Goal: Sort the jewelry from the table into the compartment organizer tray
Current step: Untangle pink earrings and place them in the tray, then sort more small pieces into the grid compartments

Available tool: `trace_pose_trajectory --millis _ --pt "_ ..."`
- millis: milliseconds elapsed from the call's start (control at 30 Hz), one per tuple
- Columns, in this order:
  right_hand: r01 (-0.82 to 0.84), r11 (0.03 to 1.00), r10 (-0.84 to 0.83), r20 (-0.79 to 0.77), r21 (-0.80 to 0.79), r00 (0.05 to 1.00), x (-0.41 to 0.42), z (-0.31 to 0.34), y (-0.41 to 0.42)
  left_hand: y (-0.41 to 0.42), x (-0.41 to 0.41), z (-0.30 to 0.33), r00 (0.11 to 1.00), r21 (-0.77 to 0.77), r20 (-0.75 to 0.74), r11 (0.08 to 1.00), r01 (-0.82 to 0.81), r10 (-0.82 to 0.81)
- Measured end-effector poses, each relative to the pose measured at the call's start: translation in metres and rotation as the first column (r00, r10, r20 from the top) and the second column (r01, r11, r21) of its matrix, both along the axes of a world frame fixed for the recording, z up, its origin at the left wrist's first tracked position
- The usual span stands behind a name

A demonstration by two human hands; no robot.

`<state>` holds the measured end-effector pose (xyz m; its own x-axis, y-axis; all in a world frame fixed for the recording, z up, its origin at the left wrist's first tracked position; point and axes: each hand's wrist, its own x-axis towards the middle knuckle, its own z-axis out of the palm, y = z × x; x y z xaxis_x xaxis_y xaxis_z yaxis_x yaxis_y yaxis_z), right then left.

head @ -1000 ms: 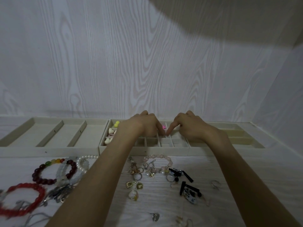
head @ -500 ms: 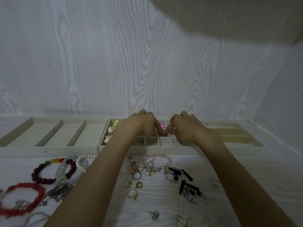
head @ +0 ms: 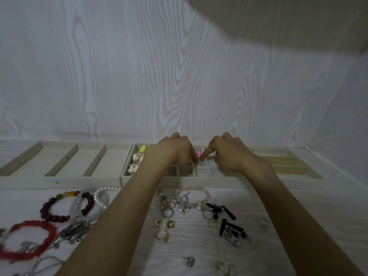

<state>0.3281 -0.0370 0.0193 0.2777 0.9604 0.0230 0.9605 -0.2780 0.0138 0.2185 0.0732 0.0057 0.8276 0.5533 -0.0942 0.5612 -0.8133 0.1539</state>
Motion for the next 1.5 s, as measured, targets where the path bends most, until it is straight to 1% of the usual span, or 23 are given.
trace_pose_trajectory --millis 100,267,400,467,533,600,667,700,833,933,1000,1067,1133,1200,1267,1367,1433,1500 --pt "0.007 0.999 -0.008 -0.012 -0.035 1.000 0.000 -0.003 0.000 0.001 0.001 -0.003 1.000 -0.006 -0.017 1.000 0.004 -0.004" --pt "0.008 1.000 -0.008 -0.020 -0.018 1.000 0.002 -0.002 0.001 0.001 0.000 0.000 1.000 -0.005 0.023 1.000 0.018 -0.018" --pt "0.008 0.999 -0.010 -0.044 -0.032 0.999 0.002 -0.001 0.001 0.002 0.000 -0.001 0.999 -0.047 0.019 0.998 0.030 -0.029" --pt "0.013 0.999 -0.010 -0.094 0.034 0.996 0.005 0.003 -0.003 0.003 -0.002 0.003 0.999 -0.093 0.037 0.995 0.033 -0.030" --pt "0.023 0.991 -0.002 -0.160 0.132 0.987 0.006 0.011 -0.010 0.000 -0.007 0.019 0.996 -0.129 0.088 0.991 0.037 -0.025" --pt "0.009 0.985 0.031 -0.232 0.172 0.972 0.003 0.018 -0.021 -0.008 -0.018 0.037 0.989 -0.119 0.146 0.992 0.035 -0.017" --pt "-0.023 0.990 0.061 -0.285 0.136 0.956 -0.001 0.023 -0.032 -0.019 -0.032 0.051 0.980 -0.070 0.198 0.997 0.018 -0.003" --pt "-0.036 0.993 0.068 -0.301 0.110 0.951 -0.004 0.027 -0.039 -0.025 -0.039 0.055 0.980 -0.057 0.200 0.998 0.016 -0.005" --pt "-0.042 0.994 0.070 -0.308 0.098 0.949 -0.015 0.040 -0.067 -0.048 -0.065 0.061 0.991 -0.056 0.134 0.998 0.040 -0.032" --pt "-0.088 0.994 0.105 -0.354 0.066 0.929 -0.031 0.034 -0.088 -0.063 -0.086 0.054 0.985 -0.058 0.154 0.994 0.090 -0.080" --pt "-0.116 0.993 0.119 -0.386 0.031 0.915 -0.043 0.027 -0.103 -0.075 -0.101 0.043 0.967 -0.120 0.214 0.979 0.166 -0.138" --pt "-0.121 0.992 0.119 -0.414 0.020 0.903 -0.051 0.021 -0.118 -0.087 -0.116 0.032 0.927 -0.255 0.322 0.925 0.280 -0.192" --pt "-0.132 0.991 0.124 -0.445 0.015 0.887 -0.053 0.017 -0.133 -0.099 -0.129 0.024 0.885 -0.339 0.422 0.870 0.357 -0.199" --pt "-0.135 0.991 0.121 -0.469 0.002 0.875 -0.057 0.014 -0.150 -0.110 -0.140 0.016 0.865 -0.384 0.469 0.841 0.382 -0.179" --pt "-0.126 0.992 0.110 -0.472 -0.002 0.875 -0.060 0.012 -0.163 -0.118 -0.148 0.011 0.870 -0.424 0.461 0.817 0.390 -0.177" --pt "-0.130 0.991 0.100 -0.475 -0.031 0.874 -0.059 0.005 -0.179 -0.127 -0.158 0.006 0.895 -0.449 0.367 0.794 0.408 -0.253" --pt "-0.105 0.986 0.034 -0.453 -0.133 0.891 -0.057 0.003 -0.189 -0.133 -0.165 0.000 0.914 -0.463 0.278 0.792 0.397 -0.296" --pt "-0.053 0.964 -0.070 -0.440 -0.260 0.895 -0.055 0.003 -0.198 -0.136 -0.171 -0.008 0.929 -0.477 0.213 0.797 0.370 -0.303"
